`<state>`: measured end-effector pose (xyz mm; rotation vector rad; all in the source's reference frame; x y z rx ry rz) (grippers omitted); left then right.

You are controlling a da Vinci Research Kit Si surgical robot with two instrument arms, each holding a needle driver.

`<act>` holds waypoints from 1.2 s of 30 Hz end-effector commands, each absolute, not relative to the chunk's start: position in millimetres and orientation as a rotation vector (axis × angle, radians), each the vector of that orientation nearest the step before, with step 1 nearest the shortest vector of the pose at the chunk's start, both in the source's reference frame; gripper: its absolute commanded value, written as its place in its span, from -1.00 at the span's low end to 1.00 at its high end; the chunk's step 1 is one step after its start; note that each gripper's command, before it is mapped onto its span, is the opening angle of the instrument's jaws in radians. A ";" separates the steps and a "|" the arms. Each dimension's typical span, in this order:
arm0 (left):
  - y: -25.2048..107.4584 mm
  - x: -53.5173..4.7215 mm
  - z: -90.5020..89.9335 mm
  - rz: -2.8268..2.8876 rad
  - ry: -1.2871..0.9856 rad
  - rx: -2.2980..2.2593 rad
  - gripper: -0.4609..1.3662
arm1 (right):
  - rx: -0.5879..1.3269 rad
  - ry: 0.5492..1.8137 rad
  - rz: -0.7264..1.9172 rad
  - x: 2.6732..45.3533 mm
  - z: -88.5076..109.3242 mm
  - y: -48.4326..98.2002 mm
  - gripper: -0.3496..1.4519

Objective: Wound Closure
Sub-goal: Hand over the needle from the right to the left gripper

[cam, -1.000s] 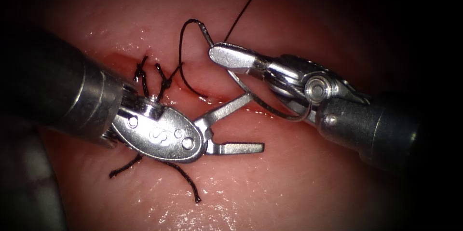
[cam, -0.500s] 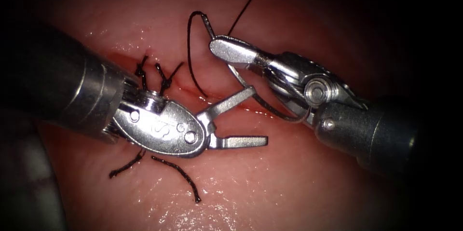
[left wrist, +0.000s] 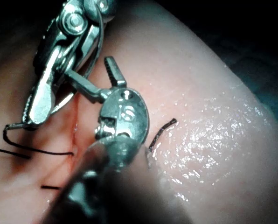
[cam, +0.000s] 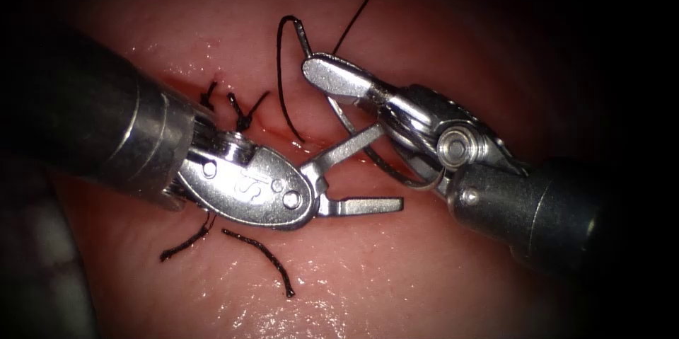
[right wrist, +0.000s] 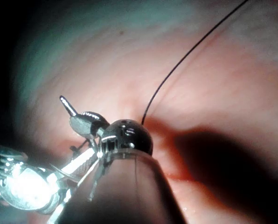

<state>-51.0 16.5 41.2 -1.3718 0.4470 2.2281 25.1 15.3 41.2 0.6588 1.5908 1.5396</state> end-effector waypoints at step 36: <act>17.6 -47.1 42.5 2.475 0.510 -1.524 -0.88 | 0.656 1.471 1.454 23.6 40.2 15.4 0.21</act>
